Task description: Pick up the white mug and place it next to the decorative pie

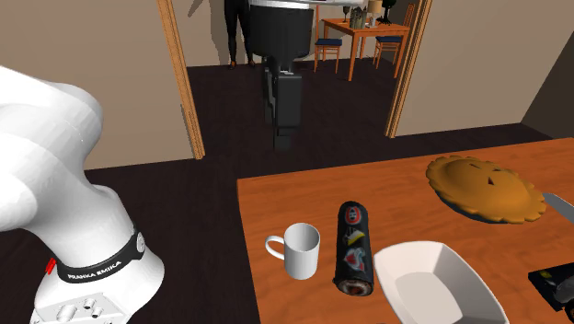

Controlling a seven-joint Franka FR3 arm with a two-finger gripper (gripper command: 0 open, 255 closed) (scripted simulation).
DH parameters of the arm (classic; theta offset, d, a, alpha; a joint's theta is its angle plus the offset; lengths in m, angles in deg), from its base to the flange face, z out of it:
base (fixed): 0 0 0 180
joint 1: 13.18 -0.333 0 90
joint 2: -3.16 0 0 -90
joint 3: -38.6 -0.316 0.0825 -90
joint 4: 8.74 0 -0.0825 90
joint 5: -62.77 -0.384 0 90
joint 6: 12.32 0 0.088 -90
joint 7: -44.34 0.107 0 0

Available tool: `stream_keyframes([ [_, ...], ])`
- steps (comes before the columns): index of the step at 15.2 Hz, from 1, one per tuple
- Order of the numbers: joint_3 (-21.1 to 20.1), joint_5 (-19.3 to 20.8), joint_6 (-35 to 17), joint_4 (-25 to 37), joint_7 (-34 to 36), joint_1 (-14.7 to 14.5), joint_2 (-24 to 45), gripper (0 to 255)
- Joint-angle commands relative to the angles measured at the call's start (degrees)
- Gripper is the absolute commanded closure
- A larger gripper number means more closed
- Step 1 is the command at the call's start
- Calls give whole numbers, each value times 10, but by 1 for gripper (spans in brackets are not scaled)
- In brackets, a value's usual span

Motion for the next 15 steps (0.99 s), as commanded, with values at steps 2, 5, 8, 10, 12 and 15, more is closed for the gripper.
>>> stream_keyframes([
  [2, 6, 1, -70, -46, 5, 3, 20, 0],
  [5, 13, 3, -143, -81, 7, 7, 56, 0],
  [8, 21, 4, -221, -107, 8, 11, 104, 0],
  [10, 26, 4, -275, -120, 8, 12, 144, 0],
  [12, 32, 3, -329, -128, 7, 12, 188, 0],
  [15, 40, -4, -412, -133, 4, 11, 263, 0],
])
